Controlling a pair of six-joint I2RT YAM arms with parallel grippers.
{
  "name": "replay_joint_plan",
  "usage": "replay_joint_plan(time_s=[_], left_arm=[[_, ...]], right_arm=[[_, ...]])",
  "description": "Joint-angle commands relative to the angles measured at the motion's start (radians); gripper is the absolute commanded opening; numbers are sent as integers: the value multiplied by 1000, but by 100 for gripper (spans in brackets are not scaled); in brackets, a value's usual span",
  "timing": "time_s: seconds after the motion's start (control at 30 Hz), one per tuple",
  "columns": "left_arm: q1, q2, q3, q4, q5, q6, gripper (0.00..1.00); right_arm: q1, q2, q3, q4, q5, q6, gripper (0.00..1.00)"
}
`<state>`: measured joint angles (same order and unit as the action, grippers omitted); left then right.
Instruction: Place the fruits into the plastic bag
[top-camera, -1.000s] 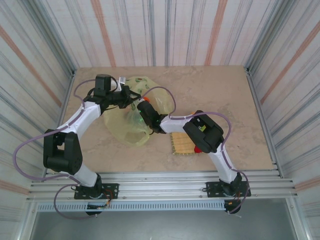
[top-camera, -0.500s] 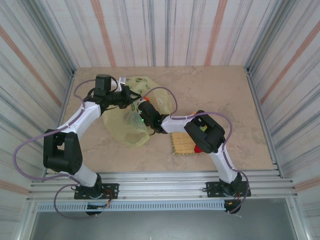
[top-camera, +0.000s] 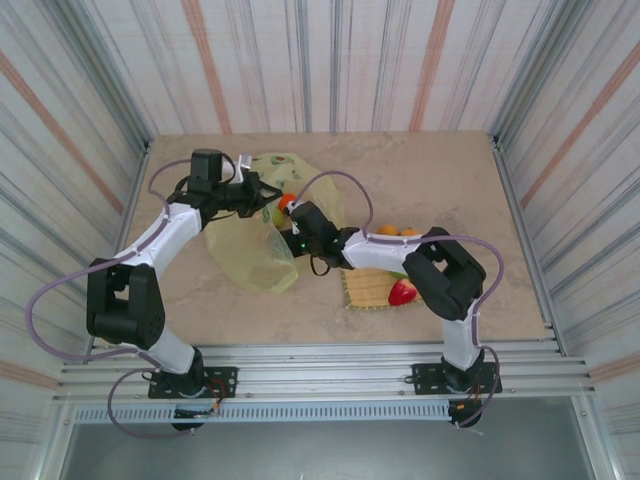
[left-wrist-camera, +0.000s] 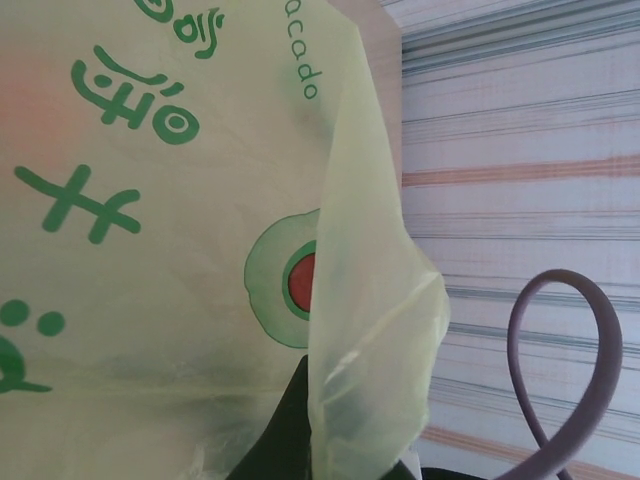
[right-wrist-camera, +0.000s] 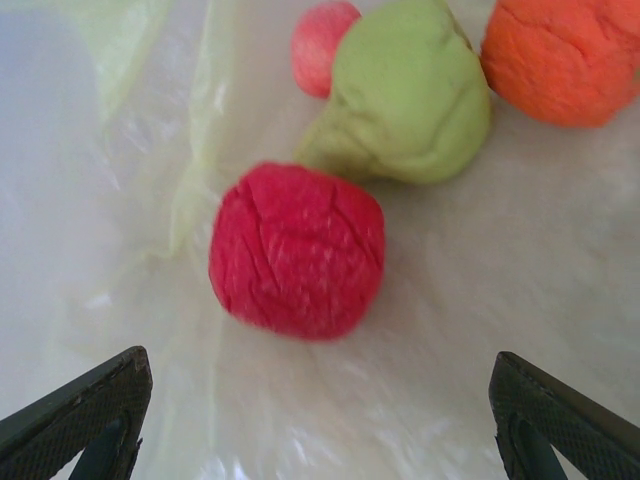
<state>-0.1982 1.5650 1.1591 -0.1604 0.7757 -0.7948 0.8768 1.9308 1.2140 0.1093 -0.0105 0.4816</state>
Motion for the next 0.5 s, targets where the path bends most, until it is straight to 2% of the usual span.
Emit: replay_joint_plan(time_s=[0.0,0.27,0.47], left_arm=[[2,-25,-1,-16,18,-11,0],[8,-23,-1,-17,17,-12,0],[11,-20,-3,-18,16,-11,0]], right_arm=[[9,-78,-36,-124,37,-103,89],[42,-248,-162,-263,45,-185,86],[65,-348,-234,-320,30,-201,79]])
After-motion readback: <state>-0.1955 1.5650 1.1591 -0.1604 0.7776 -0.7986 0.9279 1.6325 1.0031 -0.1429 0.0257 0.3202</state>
